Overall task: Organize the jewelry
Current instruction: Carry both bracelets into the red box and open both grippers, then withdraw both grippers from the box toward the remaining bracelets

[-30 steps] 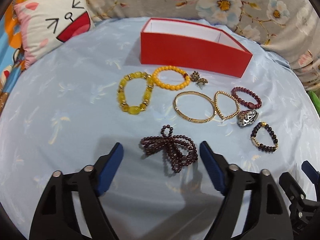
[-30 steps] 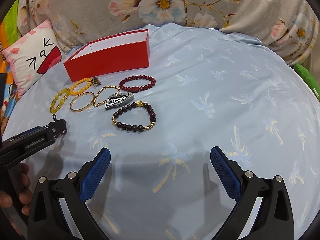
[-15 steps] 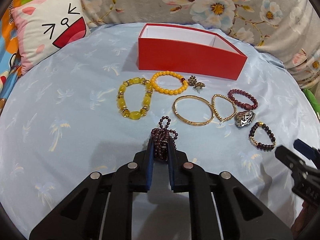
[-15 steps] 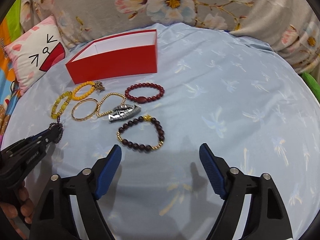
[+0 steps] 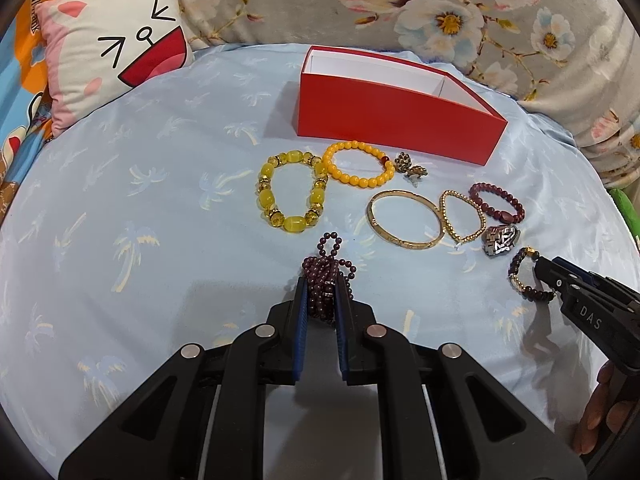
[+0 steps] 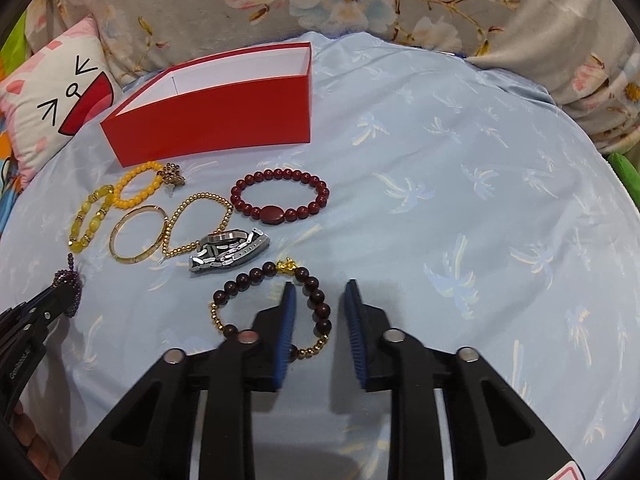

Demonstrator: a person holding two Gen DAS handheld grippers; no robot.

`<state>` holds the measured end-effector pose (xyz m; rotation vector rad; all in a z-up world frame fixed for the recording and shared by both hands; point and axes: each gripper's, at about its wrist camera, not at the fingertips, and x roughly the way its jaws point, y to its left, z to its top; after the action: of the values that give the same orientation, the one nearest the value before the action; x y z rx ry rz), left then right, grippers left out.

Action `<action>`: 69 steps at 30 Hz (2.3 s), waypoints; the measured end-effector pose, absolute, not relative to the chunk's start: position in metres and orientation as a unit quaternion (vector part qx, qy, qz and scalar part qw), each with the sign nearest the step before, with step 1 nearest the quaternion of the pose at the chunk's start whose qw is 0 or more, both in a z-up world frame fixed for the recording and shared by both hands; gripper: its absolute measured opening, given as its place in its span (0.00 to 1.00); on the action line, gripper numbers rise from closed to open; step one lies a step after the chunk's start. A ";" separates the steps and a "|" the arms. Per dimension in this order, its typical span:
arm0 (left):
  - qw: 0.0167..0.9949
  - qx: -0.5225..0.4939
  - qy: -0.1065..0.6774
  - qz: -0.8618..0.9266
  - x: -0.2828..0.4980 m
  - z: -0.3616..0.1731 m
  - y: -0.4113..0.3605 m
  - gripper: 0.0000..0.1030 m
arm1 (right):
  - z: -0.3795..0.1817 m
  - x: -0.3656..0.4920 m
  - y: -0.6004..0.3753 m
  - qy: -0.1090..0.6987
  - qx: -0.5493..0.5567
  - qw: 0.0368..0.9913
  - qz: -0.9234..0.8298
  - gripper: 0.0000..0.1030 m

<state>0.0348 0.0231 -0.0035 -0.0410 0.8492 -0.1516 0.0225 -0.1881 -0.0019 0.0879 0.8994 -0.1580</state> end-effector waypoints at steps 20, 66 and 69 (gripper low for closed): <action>0.918 -0.019 0.371 -0.137 0.050 0.081 0.025 0.12 | 0.096 0.026 -0.197 0.368 0.051 0.928 -0.029 0.07; 0.934 -0.009 0.344 -0.095 0.199 0.089 0.011 0.42 | 0.093 0.154 -0.191 0.346 0.042 0.937 -0.016 0.47; 0.934 -0.001 0.349 -0.081 0.169 0.081 0.019 0.43 | 0.083 0.125 -0.189 0.353 0.049 0.934 -0.013 0.48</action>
<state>0.1694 0.0186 0.0807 -0.0028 0.7137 -0.1659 0.1249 -0.1893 0.0833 0.0992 0.7221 -0.0268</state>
